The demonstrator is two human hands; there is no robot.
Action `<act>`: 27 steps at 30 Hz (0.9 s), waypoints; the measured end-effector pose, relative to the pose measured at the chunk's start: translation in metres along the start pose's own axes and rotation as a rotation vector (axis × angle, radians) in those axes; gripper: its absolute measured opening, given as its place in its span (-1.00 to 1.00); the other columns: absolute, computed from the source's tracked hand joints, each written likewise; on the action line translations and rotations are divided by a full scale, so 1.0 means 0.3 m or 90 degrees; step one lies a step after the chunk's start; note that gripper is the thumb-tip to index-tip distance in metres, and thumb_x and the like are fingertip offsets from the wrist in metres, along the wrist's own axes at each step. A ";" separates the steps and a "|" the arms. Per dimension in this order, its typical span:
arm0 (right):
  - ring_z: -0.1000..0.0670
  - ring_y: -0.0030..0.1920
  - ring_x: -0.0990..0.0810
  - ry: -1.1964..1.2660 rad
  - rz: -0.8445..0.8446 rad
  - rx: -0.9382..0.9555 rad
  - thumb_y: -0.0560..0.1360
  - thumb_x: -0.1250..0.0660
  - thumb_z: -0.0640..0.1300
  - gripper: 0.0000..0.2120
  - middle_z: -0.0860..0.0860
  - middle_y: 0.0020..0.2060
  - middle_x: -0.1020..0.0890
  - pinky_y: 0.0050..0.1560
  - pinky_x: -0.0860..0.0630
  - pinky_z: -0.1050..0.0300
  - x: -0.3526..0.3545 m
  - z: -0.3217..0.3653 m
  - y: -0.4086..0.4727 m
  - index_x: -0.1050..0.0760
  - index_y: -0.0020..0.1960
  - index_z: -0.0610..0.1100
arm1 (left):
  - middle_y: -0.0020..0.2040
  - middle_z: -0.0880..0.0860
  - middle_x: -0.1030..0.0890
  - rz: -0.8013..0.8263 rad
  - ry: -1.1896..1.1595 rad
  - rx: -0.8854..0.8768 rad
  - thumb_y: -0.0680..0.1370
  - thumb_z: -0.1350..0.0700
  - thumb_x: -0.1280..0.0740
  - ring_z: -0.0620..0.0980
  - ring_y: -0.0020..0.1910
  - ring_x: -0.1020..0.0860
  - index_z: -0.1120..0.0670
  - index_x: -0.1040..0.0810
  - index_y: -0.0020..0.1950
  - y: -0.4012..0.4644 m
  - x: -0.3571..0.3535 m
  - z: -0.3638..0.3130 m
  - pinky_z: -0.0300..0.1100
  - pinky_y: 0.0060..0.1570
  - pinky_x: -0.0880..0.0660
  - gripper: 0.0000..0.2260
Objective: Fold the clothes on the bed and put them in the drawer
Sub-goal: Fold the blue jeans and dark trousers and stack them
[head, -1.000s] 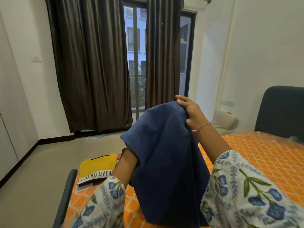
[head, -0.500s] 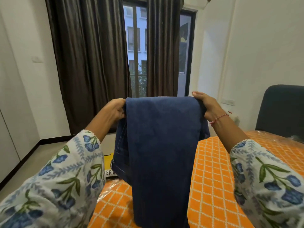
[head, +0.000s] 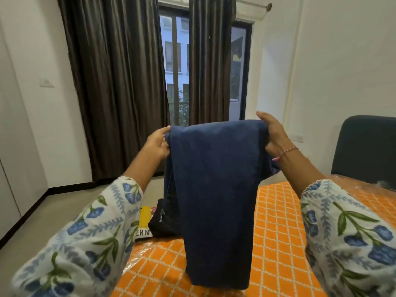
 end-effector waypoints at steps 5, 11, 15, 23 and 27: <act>-0.17 0.43 -0.30 -0.231 0.000 0.076 0.56 -0.28 -0.21 -0.46 -0.10 0.47 -0.29 0.35 -0.35 -0.04 -0.001 -0.046 -0.010 -0.22 0.50 -0.11 | -0.08 0.15 -0.64 -0.123 0.010 -0.052 0.52 0.13 -0.40 0.07 -0.14 -0.58 0.20 -0.53 -0.08 0.047 0.048 0.080 -0.13 -0.21 -0.60 -0.87; -0.14 0.34 -0.40 -0.160 0.013 0.018 0.56 -0.28 -0.21 -0.57 -0.11 0.39 -0.40 0.28 -0.42 0.03 -0.016 -0.151 -0.029 -0.35 0.42 -0.13 | 0.12 0.14 -0.55 -0.022 0.252 0.148 0.56 0.07 -0.31 0.13 0.09 -0.50 0.19 -0.49 0.16 0.008 0.080 0.193 0.05 0.15 -0.43 -0.75; -0.14 0.30 -0.43 -0.183 0.002 0.023 0.54 -0.31 -0.21 -0.60 -0.12 0.34 -0.44 0.20 -0.46 0.04 -0.003 -0.158 -0.014 -0.42 0.37 -0.15 | 0.06 0.14 -0.60 -0.007 0.203 0.157 0.52 0.09 -0.37 0.10 -0.01 -0.55 0.19 -0.53 0.07 0.009 0.102 0.192 0.00 -0.06 -0.43 -0.79; -0.17 0.03 -0.58 0.088 0.002 -0.123 0.50 -0.34 0.08 -0.47 -0.21 0.02 -0.59 -0.04 -0.58 0.06 0.033 -0.179 -0.023 -0.43 0.31 -0.27 | -0.05 0.13 -0.62 0.037 0.106 0.027 0.53 0.15 -0.37 -0.01 -0.34 -0.63 0.24 -0.55 0.00 -0.009 -0.018 0.044 -0.21 -0.45 -0.54 -0.84; -0.15 0.31 -0.45 -0.066 0.081 -0.077 0.40 -0.46 0.05 -0.27 -0.14 0.34 -0.44 0.15 -0.46 0.08 -0.023 -0.237 -0.048 -0.27 0.44 -0.19 | 0.47 0.16 -0.30 0.064 0.220 -0.081 0.51 0.15 -0.41 0.12 0.33 -0.43 0.12 0.03 0.56 -0.013 -0.038 0.028 -0.08 0.11 -0.48 -0.22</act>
Point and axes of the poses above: each hand's wrist, its own y-axis towards the middle knuckle, its own x-axis out of the back of the hand, z = x × y, the point moved 7 cm from there along y, towards the middle knuckle
